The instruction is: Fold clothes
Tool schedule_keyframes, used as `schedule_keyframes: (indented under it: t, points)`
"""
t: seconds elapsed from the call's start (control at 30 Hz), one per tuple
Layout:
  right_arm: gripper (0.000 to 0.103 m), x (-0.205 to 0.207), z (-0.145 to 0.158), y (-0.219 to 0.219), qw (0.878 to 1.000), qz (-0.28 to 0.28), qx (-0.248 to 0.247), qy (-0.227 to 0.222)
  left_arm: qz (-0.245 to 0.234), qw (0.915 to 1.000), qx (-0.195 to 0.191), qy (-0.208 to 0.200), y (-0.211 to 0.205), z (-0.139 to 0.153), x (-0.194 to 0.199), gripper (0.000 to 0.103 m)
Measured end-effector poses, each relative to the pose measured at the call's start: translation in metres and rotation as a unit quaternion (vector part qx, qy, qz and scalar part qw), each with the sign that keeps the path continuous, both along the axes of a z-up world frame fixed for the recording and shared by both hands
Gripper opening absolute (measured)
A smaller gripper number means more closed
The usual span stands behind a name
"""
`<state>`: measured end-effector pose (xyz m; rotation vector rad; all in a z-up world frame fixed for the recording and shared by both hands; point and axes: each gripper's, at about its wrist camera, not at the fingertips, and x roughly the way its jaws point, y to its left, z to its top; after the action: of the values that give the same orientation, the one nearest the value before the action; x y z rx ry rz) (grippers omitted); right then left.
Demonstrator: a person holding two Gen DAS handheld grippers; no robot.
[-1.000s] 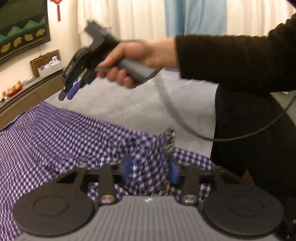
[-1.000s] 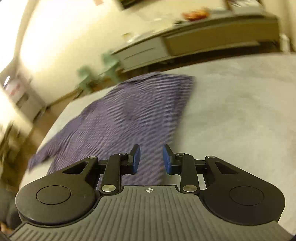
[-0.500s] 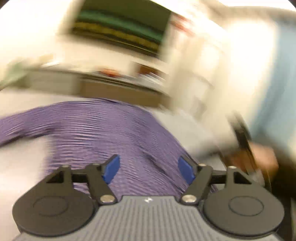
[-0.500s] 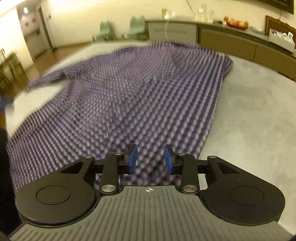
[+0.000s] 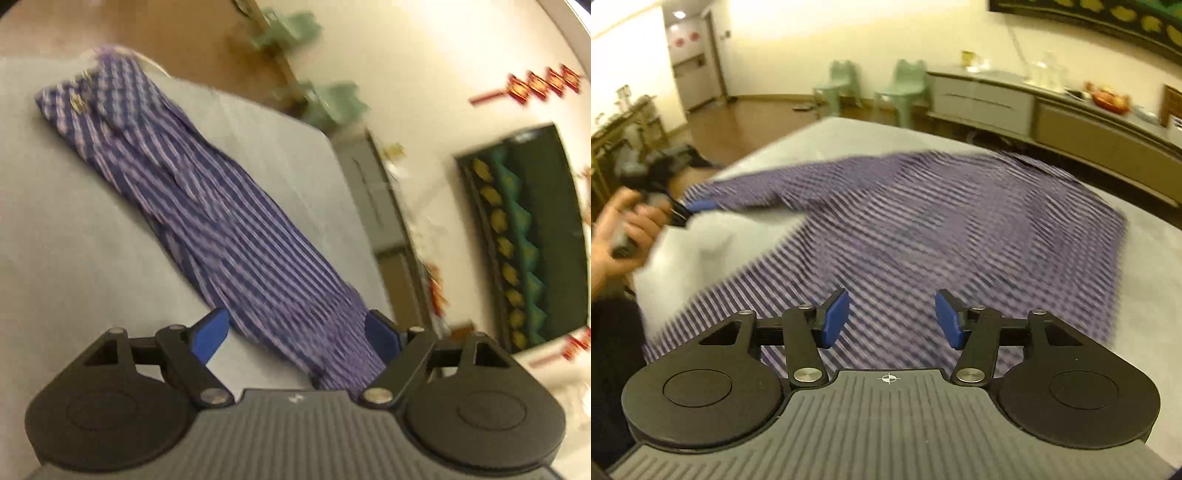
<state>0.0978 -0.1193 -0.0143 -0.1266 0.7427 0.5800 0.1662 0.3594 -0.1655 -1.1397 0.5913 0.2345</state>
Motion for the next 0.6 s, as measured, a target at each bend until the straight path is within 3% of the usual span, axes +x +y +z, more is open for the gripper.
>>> schedule_keyframes:
  t: [0.1,0.27,0.4,0.5,0.53,0.6]
  points:
    - [0.06,0.021,-0.002,0.04,1.0,0.014,0.001,0.003,0.035,0.9992,-0.009,0.017,0.017,-0.005,0.004,0.068]
    - [0.06,0.063,0.003,0.102,0.999,0.027,0.039,0.027,0.08,0.9966,-0.023,0.0,0.047,-0.005,-0.022,0.068]
    - [0.072,0.077,0.0,0.171,0.997,0.077,0.019,0.006,0.133,0.9908,-0.022,-0.011,0.079,-0.004,-0.043,0.068]
    - [0.076,0.084,-0.013,0.217,0.995,0.101,0.001,0.001,0.132,0.9912,0.007,-0.007,0.091,0.004,-0.031,0.067]
    - [0.076,0.086,-0.019,0.228,0.995,0.103,-0.01,-0.002,0.127,0.9917,0.02,-0.002,0.092,0.007,-0.026,0.06]
    - [0.076,0.089,-0.032,0.237,0.995,0.093,-0.017,0.002,0.11,0.9932,0.04,0.005,0.09,0.009,-0.02,0.036]
